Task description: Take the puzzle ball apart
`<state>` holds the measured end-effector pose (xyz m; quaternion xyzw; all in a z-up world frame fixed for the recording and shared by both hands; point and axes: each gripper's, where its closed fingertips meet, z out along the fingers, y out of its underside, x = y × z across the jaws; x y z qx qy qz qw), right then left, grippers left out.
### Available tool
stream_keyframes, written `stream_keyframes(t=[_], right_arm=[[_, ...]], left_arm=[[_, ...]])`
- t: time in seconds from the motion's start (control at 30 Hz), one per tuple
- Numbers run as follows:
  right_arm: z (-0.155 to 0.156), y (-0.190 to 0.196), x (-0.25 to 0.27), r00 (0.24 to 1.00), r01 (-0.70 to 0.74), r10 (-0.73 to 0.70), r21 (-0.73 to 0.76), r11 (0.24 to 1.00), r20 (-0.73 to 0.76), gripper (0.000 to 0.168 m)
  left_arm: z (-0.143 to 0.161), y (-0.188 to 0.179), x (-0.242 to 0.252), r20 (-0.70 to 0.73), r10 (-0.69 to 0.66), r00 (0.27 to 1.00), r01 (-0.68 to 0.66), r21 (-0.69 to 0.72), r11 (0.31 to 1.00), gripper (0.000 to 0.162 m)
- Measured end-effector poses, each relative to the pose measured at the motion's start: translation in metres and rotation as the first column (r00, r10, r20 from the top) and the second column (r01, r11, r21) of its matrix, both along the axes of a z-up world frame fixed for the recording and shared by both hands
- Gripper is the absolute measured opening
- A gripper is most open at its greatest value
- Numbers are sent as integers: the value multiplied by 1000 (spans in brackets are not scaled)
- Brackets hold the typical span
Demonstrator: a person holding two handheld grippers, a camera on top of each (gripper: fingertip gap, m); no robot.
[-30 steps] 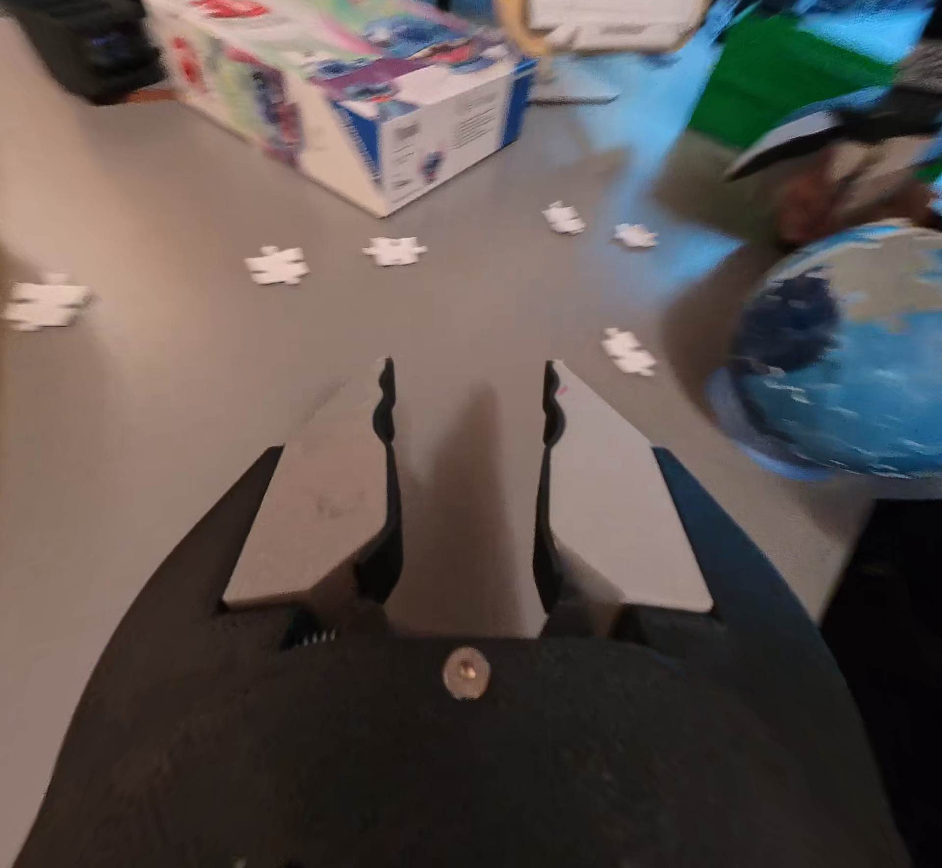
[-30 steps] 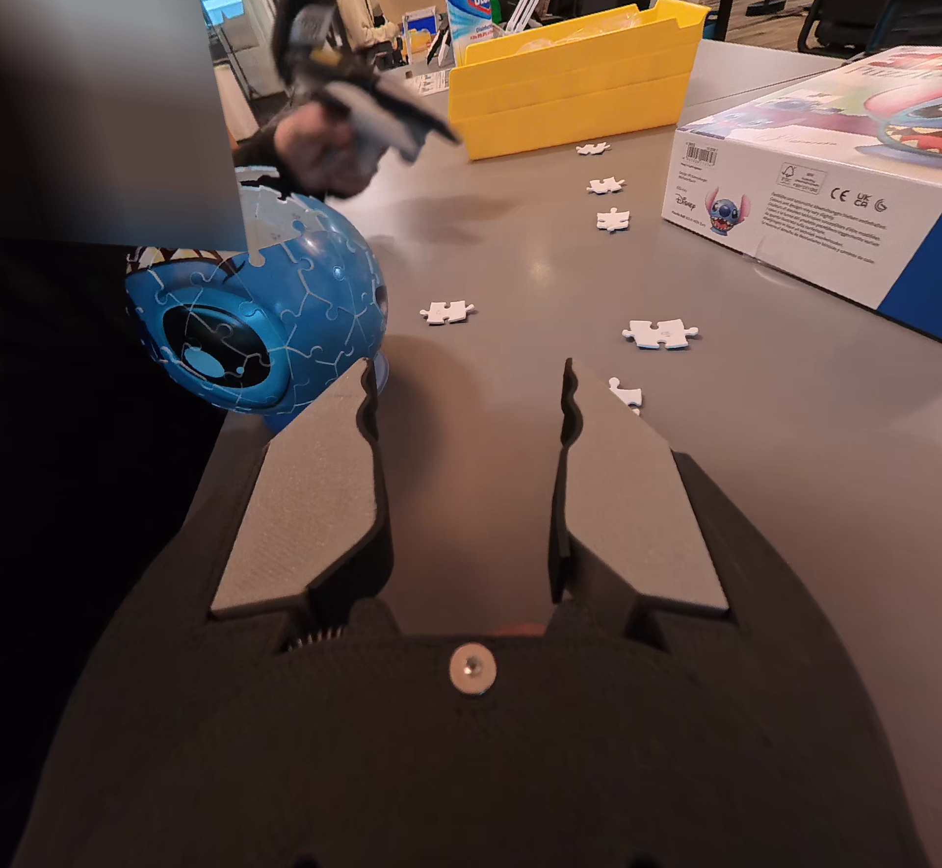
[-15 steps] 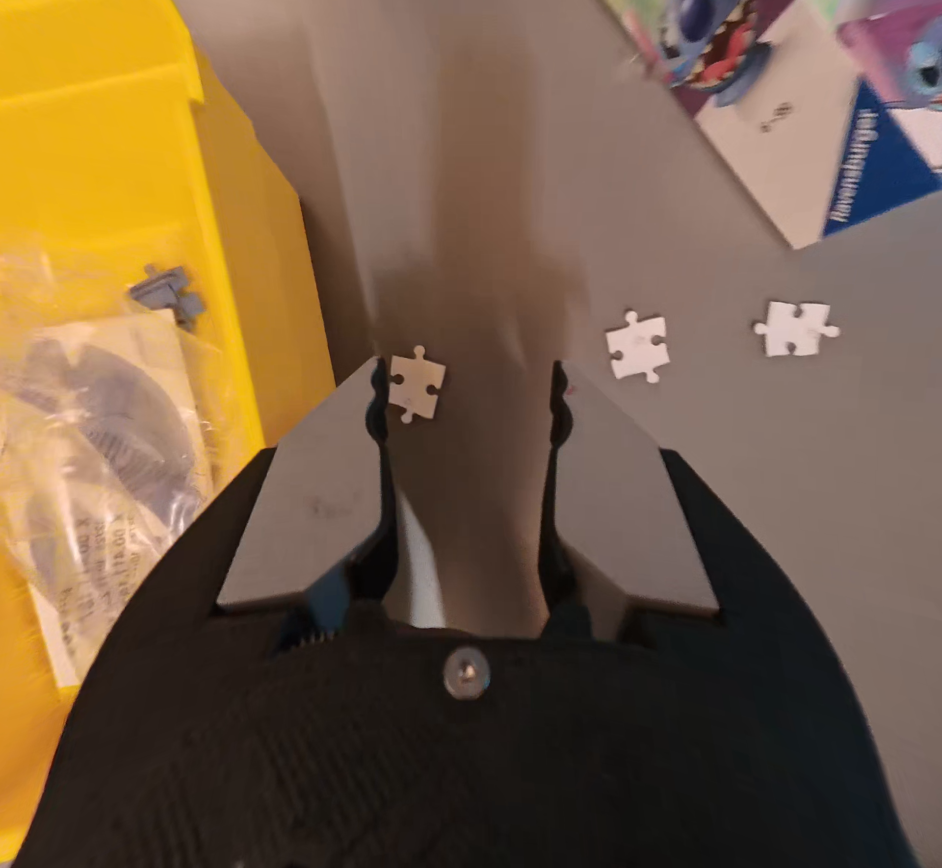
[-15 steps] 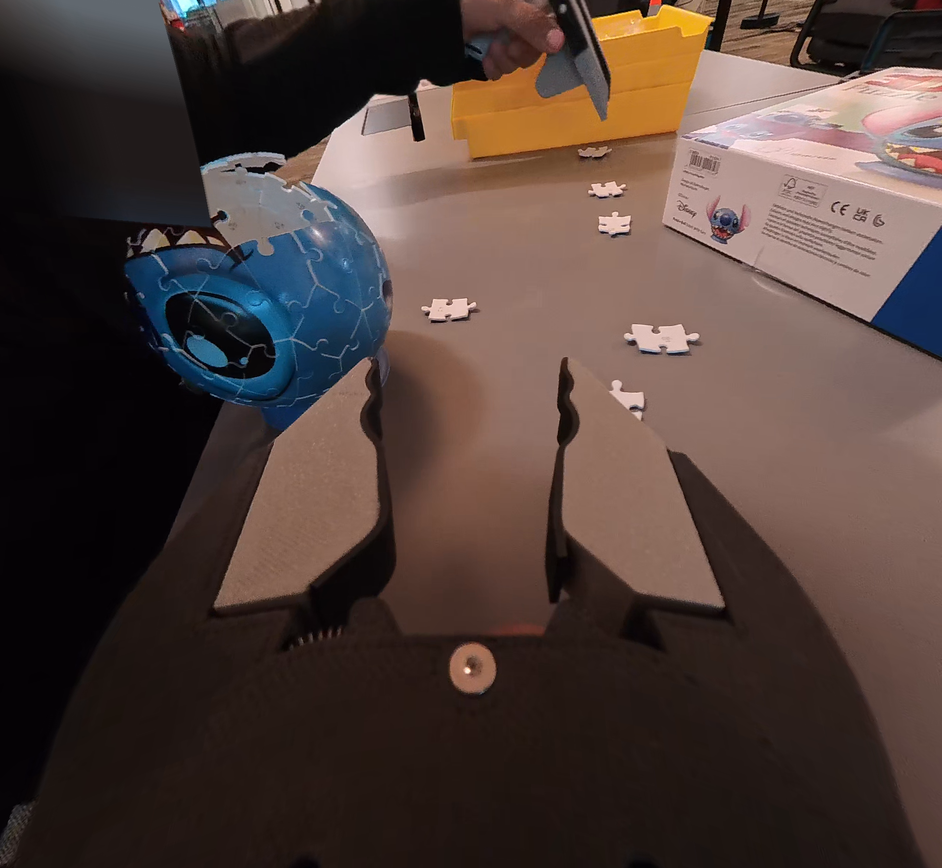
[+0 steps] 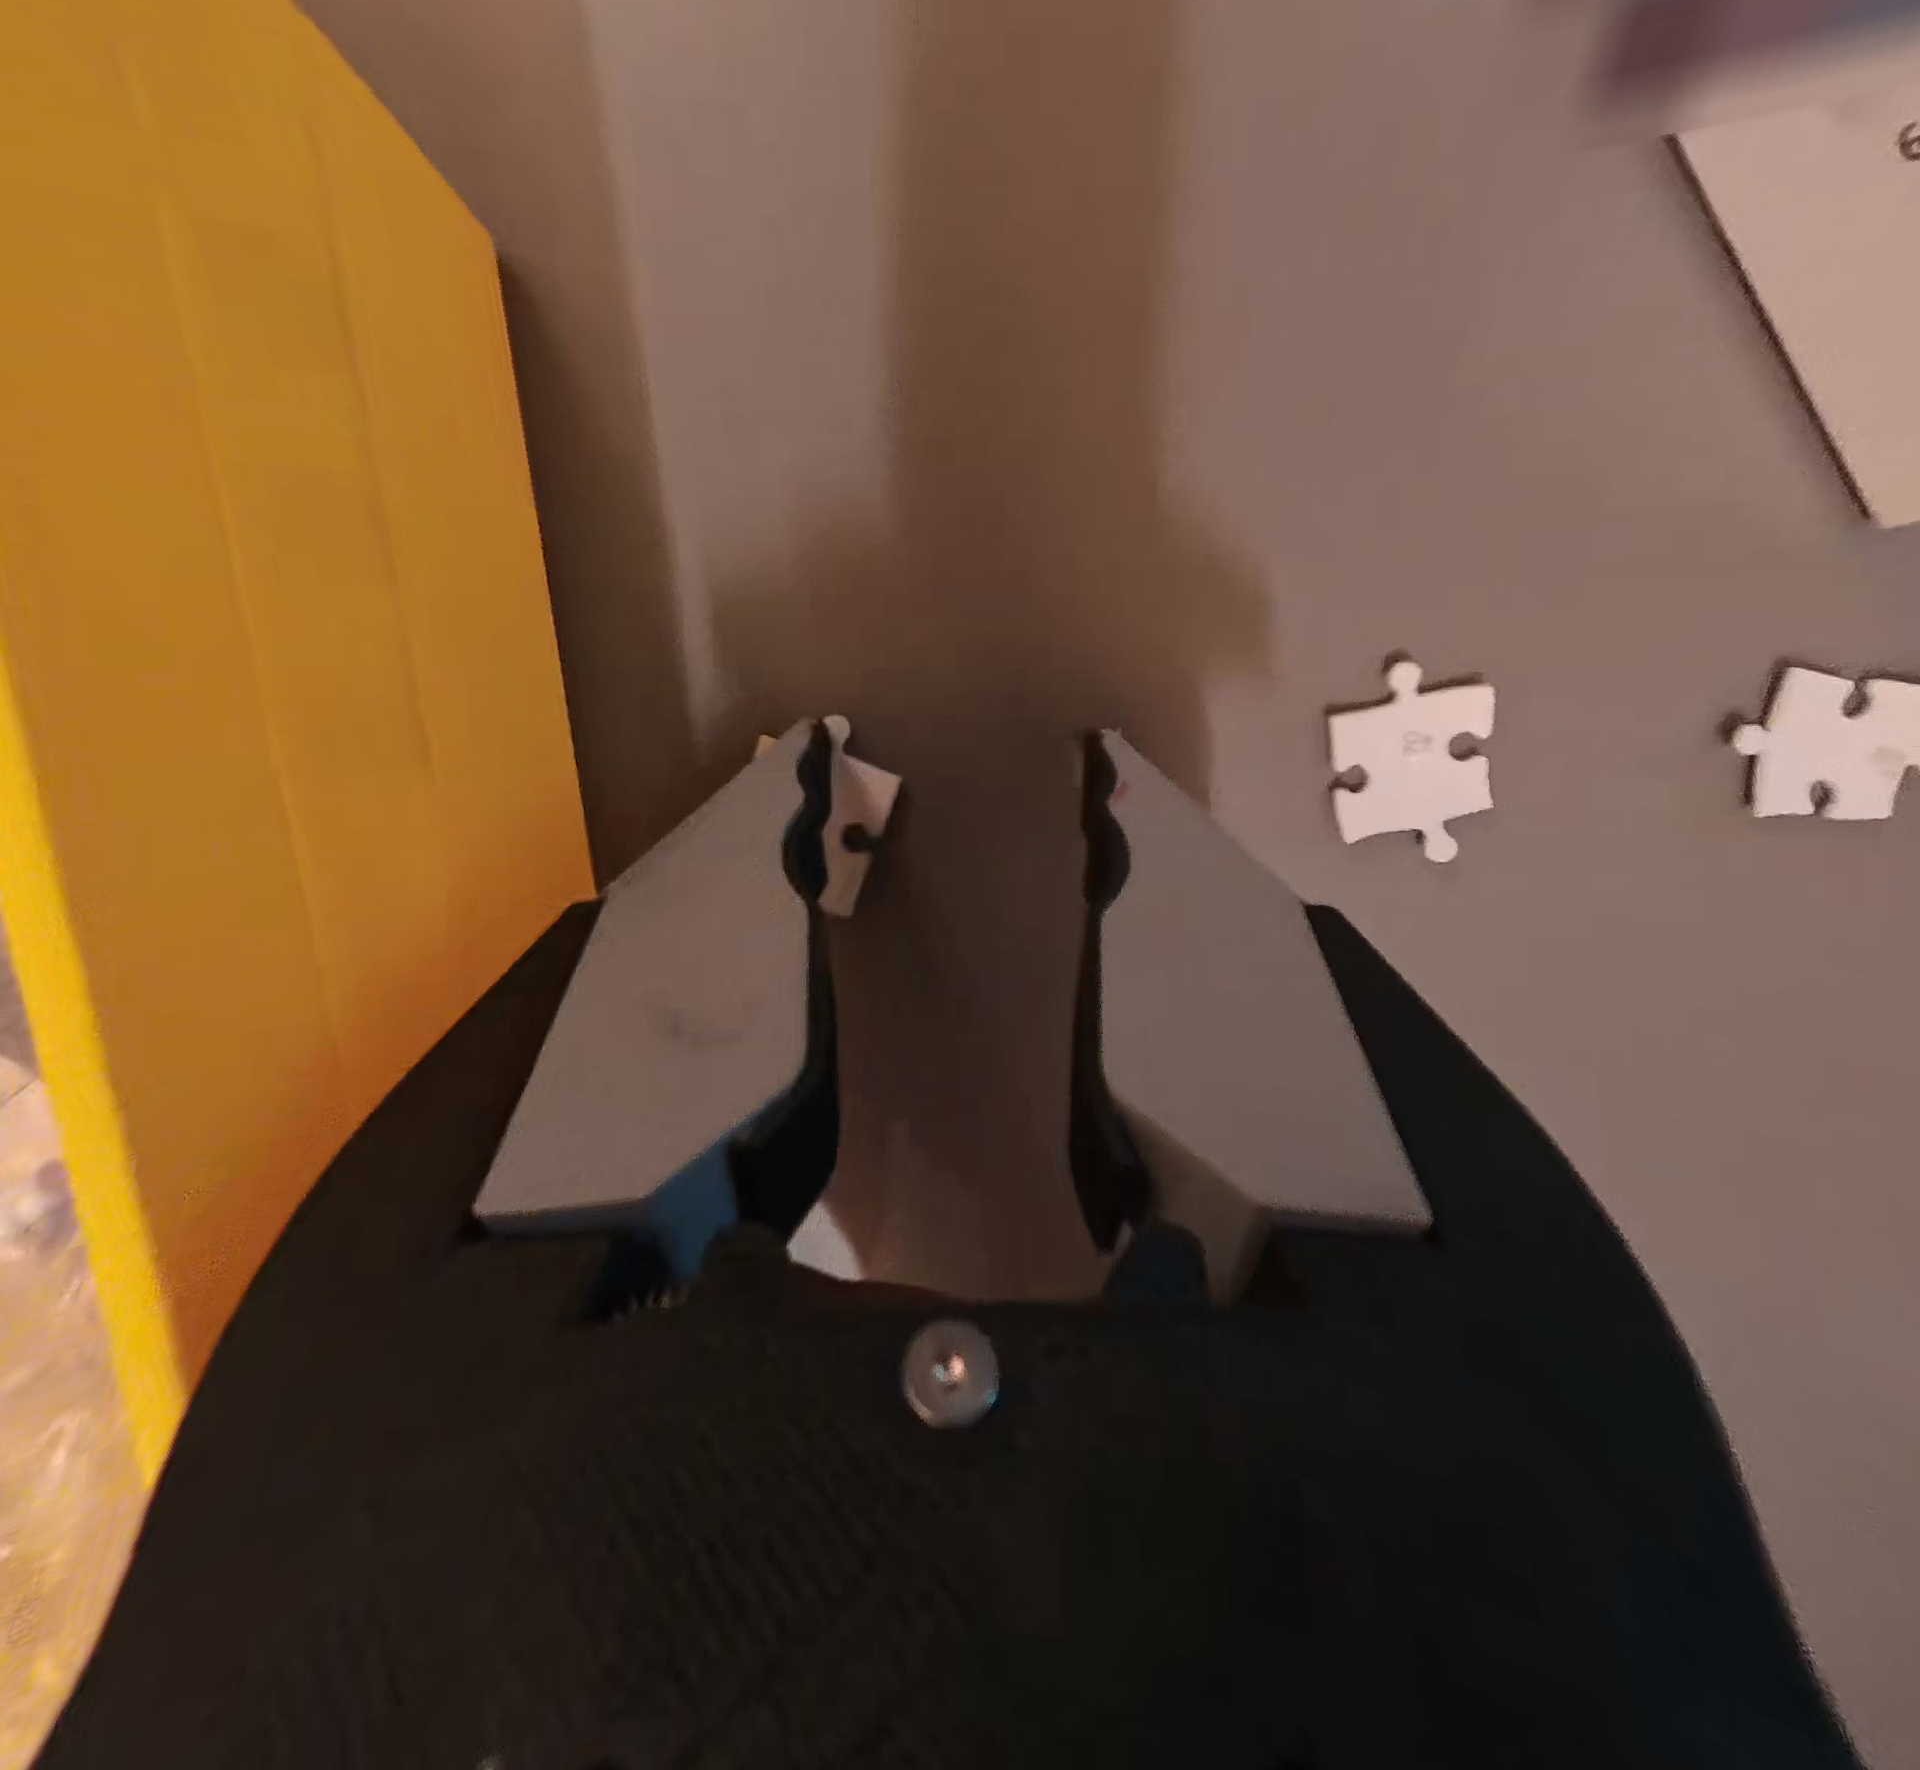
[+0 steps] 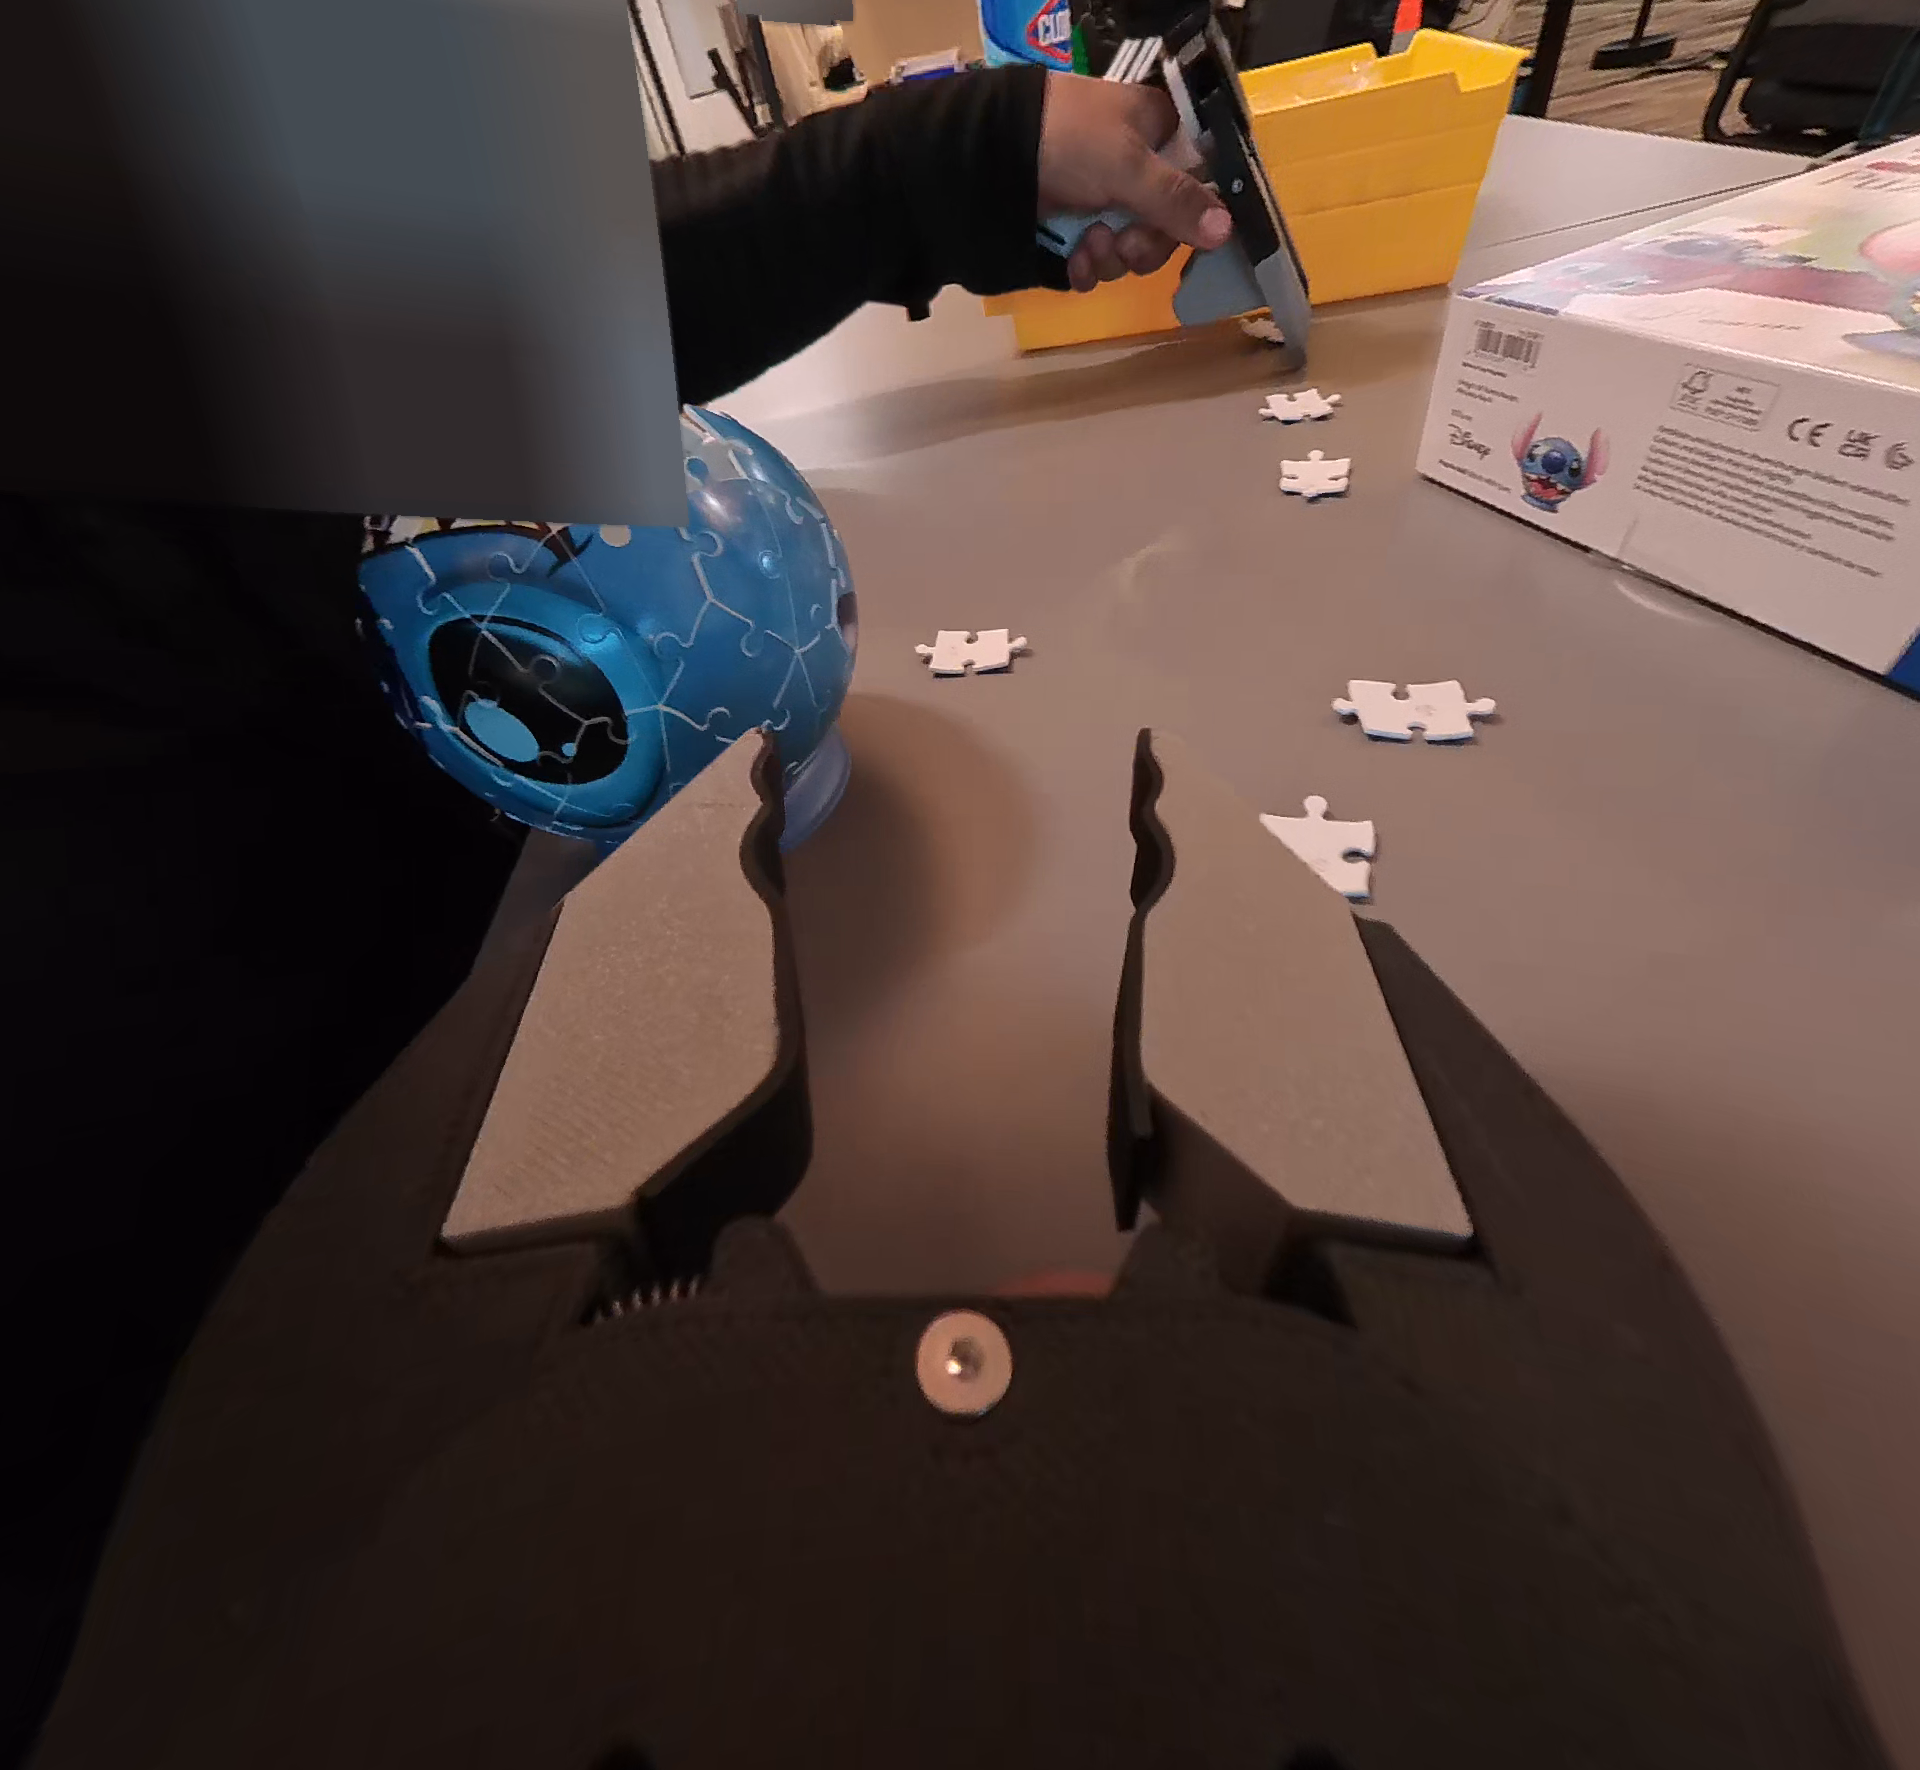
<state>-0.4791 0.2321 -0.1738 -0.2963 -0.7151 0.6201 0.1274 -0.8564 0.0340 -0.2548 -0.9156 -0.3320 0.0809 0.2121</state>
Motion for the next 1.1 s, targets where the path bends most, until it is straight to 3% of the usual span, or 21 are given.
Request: stream_keyframes(t=[0.07, 0.17, 0.37, 0.6, 0.73, 0.83, 1.1], right_arm=[[0, -3, 1, 1000, -13, 13, -3, 1000, 4, 64], [0, -8, 2, 1000, -28, 28, 1, 1000, 2, 63], [-4, -15, 6, 999, -27, 29, 71, 997, -25, 61], [3, -6, 6, 999, 10, -8, 43, 999, -43, 61], [9, -6, 9, 999, 6, -5, 20, 1000, -54, 62], [8, -8, 10, 998, 6, -4, 38, 999, -57, 62], [1, -8, 9, 1000, -3, 5, 51, 999, -30, 62]], left_arm=[[0, -1, 3, -23, 4, 1000, -3, 23, 1000, 48], [-3, 4, 28, -6, -45, 999, 45, 8, 999, 84], [-1, 20, 86, 31, -144, 989, 143, 27, 989, 91], [17, 44, 188, 178, -314, 933, 265, 254, 930, 84], [44, 41, 229, 123, -407, 905, 337, 376, 863, 87], [57, 29, 245, 67, -426, 902, 369, 389, 844, 88], [52, 9, 270, 27, -434, 901, 387, 405, 828, 88]])
